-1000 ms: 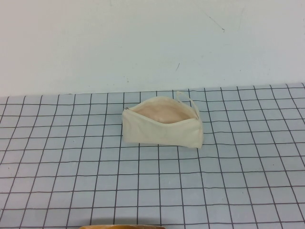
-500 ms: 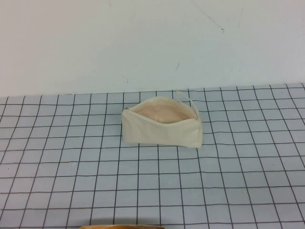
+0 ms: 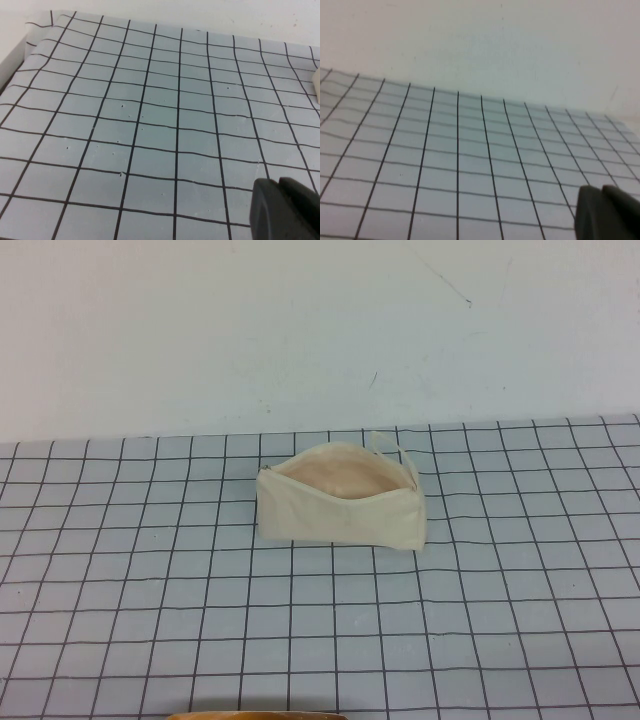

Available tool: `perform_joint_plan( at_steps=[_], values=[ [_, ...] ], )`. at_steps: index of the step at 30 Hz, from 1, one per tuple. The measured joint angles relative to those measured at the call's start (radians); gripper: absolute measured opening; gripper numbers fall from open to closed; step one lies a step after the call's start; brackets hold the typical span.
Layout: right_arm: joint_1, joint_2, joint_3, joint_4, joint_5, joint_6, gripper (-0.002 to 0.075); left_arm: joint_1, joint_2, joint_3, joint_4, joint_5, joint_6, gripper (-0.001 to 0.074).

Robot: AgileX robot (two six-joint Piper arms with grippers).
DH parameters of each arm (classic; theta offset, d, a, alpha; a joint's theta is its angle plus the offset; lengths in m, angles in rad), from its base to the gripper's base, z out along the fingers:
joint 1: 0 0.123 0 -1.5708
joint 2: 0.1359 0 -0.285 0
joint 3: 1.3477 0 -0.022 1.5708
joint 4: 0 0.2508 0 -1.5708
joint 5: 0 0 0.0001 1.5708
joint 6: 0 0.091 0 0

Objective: Put eraser into pencil case

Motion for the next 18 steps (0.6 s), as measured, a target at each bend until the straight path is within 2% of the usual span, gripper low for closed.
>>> perform_joint_plan(
  at_steps=[7, 10, 14, 18],
  values=[
    [0.003, -0.014, 0.001, -0.040, 0.176, 0.048, -0.0001, 0.000, 0.000, 0.000, 0.000, 0.002, 0.000, -0.0001],
    [0.048, -0.018, 0.001, -0.040, 0.240, 0.052, -0.0001, 0.000, 0.000, 0.000, 0.000, 0.002, 0.000, -0.0001],
    [0.108, -0.018, 0.001, -0.040, 0.251, 0.063, -0.0001, 0.000, 0.000, 0.000, 0.000, 0.004, 0.000, -0.0001],
    [0.117, -0.018, 0.001, -0.038, 0.252, 0.089, -0.0001, 0.000, 0.000, 0.000, 0.000, 0.004, 0.000, -0.0001]
  ],
)
